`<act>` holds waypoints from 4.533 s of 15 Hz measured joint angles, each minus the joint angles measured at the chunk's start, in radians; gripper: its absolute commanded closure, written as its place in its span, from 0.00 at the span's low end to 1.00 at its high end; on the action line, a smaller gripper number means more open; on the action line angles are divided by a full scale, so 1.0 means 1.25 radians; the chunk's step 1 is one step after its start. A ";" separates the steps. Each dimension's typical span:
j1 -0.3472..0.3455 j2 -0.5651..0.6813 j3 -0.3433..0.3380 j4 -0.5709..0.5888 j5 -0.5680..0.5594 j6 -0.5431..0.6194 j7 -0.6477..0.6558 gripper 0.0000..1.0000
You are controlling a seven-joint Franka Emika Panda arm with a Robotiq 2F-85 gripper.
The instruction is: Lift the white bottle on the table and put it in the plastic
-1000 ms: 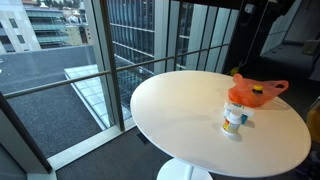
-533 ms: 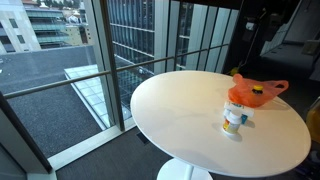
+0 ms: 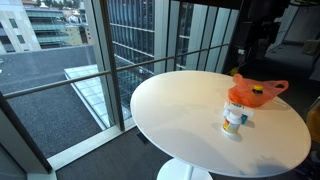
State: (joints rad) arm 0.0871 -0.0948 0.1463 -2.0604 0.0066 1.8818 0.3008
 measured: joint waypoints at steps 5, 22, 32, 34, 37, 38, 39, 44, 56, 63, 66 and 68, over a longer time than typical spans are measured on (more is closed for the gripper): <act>0.000 0.054 -0.024 -0.010 0.000 0.027 -0.074 0.00; 0.006 0.073 -0.025 -0.122 -0.016 0.186 -0.085 0.00; -0.001 0.076 -0.047 -0.242 -0.089 0.302 -0.072 0.00; -0.003 0.083 -0.049 -0.269 -0.089 0.350 -0.072 0.00; -0.003 0.099 -0.051 -0.303 -0.092 0.419 -0.072 0.00; -0.003 0.105 -0.051 -0.313 -0.093 0.440 -0.072 0.00; -0.003 0.110 -0.051 -0.320 -0.093 0.459 -0.072 0.00; -0.003 0.135 -0.054 -0.339 -0.097 0.532 -0.072 0.04; 0.009 0.155 -0.055 -0.338 -0.142 0.559 -0.071 0.48; 0.009 0.155 -0.059 -0.323 -0.148 0.559 -0.071 0.84; 0.009 0.155 -0.062 -0.318 -0.148 0.559 -0.071 0.84; 0.009 0.152 -0.063 -0.316 -0.148 0.559 -0.071 0.84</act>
State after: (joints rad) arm 0.0980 0.0948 0.0676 -2.4550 -0.1781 2.5805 0.2115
